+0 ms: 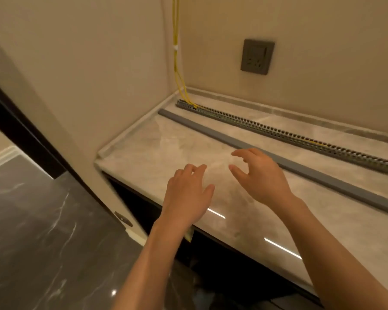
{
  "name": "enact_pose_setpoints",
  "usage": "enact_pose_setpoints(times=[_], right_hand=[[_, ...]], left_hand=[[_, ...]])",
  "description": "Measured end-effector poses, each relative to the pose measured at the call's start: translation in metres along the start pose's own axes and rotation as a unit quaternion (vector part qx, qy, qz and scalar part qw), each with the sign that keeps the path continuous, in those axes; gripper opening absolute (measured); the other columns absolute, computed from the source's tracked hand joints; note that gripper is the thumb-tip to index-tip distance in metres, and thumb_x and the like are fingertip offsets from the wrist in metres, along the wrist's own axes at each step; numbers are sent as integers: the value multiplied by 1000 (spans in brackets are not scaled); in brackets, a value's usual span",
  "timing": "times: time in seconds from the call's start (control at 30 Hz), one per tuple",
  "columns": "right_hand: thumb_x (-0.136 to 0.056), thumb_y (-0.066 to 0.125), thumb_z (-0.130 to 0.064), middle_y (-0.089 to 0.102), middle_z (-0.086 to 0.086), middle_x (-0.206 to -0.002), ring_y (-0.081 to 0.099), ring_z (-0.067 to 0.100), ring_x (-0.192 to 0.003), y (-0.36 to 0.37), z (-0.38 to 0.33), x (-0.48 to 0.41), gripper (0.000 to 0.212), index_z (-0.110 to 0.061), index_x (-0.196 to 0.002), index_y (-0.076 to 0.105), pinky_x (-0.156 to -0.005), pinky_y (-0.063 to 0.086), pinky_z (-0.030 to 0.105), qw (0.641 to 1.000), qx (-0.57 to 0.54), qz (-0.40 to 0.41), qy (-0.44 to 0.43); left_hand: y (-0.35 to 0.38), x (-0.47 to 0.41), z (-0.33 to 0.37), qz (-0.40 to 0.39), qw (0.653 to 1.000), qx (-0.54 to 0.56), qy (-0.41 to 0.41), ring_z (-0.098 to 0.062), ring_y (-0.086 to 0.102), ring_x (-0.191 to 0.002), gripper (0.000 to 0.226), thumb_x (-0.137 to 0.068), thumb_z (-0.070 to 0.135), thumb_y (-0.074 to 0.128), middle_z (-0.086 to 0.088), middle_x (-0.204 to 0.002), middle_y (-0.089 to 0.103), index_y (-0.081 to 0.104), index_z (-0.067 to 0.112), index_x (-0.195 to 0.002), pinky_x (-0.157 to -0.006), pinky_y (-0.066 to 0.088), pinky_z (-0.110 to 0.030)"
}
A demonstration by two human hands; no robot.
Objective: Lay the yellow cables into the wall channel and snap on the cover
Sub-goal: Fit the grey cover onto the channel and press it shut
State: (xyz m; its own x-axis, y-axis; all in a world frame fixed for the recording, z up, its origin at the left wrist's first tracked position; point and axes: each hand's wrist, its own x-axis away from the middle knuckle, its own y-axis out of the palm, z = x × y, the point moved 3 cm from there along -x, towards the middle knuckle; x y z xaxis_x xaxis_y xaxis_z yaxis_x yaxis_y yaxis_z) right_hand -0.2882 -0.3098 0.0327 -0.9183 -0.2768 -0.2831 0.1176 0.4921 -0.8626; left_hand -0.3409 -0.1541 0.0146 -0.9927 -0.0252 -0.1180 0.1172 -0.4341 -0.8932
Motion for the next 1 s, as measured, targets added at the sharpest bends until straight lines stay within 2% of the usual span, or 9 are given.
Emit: enact_pose_setpoints(times=[0.3,0.4,0.5,0.67,0.83,0.93,1.0], right_hand=[[-89,55,-33,58,3,-118,53,23,-106,56,2,-124,35,-19,-121,57,-81,44,33,998,1,-43,41],[-88,57,-31,58,6,-121,51,26,-112,80,2,-167,37,-16,-122,57,-88,44,37,997,0,-66,37],[-87,57,-29,56,8,-126,46,28,-117,101,7,-204,38,-16,-123,56,-97,38,39,998,28,-54,34],[-87,55,-30,48,8,-134,38,29,-122,128,22,-245,48,-16,-132,46,-100,31,40,994,68,-52,68],[-86,56,-31,46,9,-134,38,30,-121,142,29,-266,50,-18,-133,43,-101,29,41,992,54,-41,106],[-88,54,-33,51,7,-128,42,29,-117,148,27,-276,44,-21,-129,48,-95,32,41,989,56,-31,133],[-88,56,-31,56,7,-120,46,28,-111,148,24,-281,37,-21,-123,54,-90,36,40,989,39,-14,145]], left_hand=[[-22,-96,-83,-15,999,-43,-17,-21,40,-121,52,-93,42,45,-1,-135,43,35,24,-141,-98,35,-33],[-25,-138,-101,-20,998,-51,-20,-22,41,-121,52,-92,41,46,-1,-135,44,36,24,-140,-98,35,-33],[-20,-169,-117,-20,998,-45,-24,-21,41,-122,51,-92,41,46,-1,-136,43,37,24,-140,-98,36,-34],[-9,-215,-138,-16,1000,1,-20,-20,34,-128,51,-92,35,50,-1,-142,38,39,19,-139,-105,32,-33],[-5,-270,-146,17,998,58,19,-20,25,-137,49,-90,24,56,-4,-148,34,44,12,-137,-112,18,-29],[-6,-308,-143,30,993,90,64,-27,27,-138,48,-87,18,59,-8,-146,38,49,7,-133,-115,20,-36],[-8,-329,-136,45,988,94,110,-30,21,-140,49,-88,18,59,-8,-147,38,48,6,-134,-117,14,-38]])
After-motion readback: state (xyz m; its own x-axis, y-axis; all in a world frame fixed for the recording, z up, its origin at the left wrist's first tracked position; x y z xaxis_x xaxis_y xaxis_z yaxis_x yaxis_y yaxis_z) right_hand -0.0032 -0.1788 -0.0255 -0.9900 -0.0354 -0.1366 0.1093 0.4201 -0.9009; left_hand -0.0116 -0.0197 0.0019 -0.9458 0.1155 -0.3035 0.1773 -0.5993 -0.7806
